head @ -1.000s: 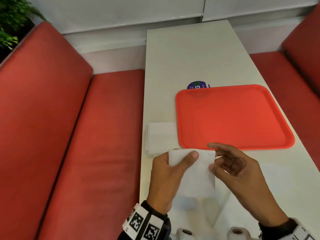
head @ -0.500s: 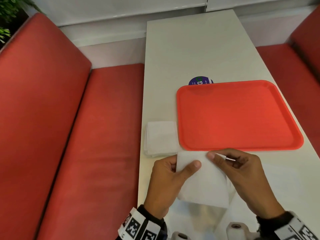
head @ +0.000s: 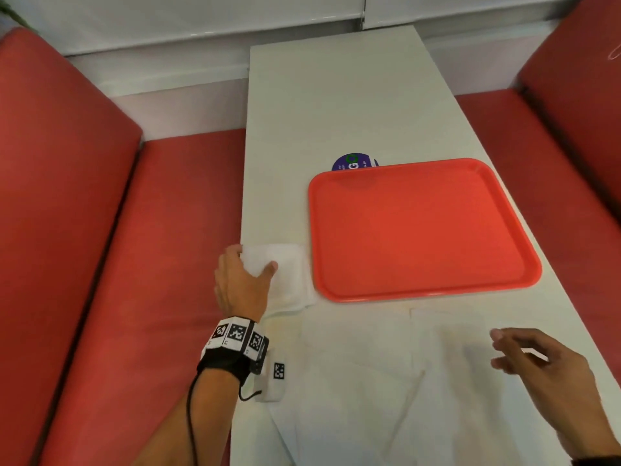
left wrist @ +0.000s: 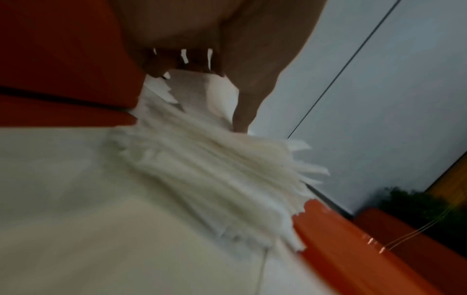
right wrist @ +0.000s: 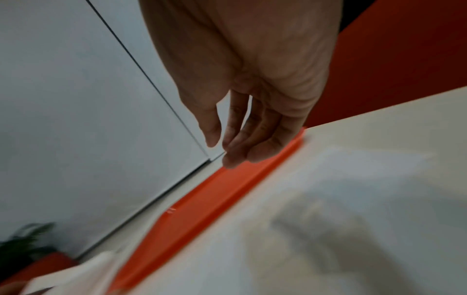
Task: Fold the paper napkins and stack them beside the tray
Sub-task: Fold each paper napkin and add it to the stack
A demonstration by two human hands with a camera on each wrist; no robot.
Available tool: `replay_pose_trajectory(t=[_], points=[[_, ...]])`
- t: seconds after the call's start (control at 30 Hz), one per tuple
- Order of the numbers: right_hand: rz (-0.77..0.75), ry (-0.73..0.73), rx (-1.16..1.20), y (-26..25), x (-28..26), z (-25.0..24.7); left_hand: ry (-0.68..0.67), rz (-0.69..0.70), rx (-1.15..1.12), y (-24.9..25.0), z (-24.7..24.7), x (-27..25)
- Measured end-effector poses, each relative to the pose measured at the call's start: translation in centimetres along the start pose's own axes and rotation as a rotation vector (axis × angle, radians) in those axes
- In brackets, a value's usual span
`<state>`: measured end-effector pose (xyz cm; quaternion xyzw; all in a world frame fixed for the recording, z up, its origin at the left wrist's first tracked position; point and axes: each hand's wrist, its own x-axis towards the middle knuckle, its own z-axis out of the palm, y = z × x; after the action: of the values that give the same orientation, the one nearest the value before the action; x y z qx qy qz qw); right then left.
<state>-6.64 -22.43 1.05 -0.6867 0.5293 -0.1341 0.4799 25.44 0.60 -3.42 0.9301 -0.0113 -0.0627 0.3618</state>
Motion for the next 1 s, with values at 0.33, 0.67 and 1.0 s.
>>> replay_pose_trajectory(t=[0.33,0.67,1.0], points=[[0.069,0.112,-0.599,7.8,6.3,-1.0,0.161,-0.015,-0.14,1.8,-1.1,-2.6],[-0.262,0.018,-0.384,8.2,7.3,-0.5,0.168,0.054,-0.383,5.3,-1.3,-17.4],[-0.363,-0.233,0.401,0.3,1.4,-9.7,-0.545,-0.066,-0.445,11.3,5.8,-30.0]])
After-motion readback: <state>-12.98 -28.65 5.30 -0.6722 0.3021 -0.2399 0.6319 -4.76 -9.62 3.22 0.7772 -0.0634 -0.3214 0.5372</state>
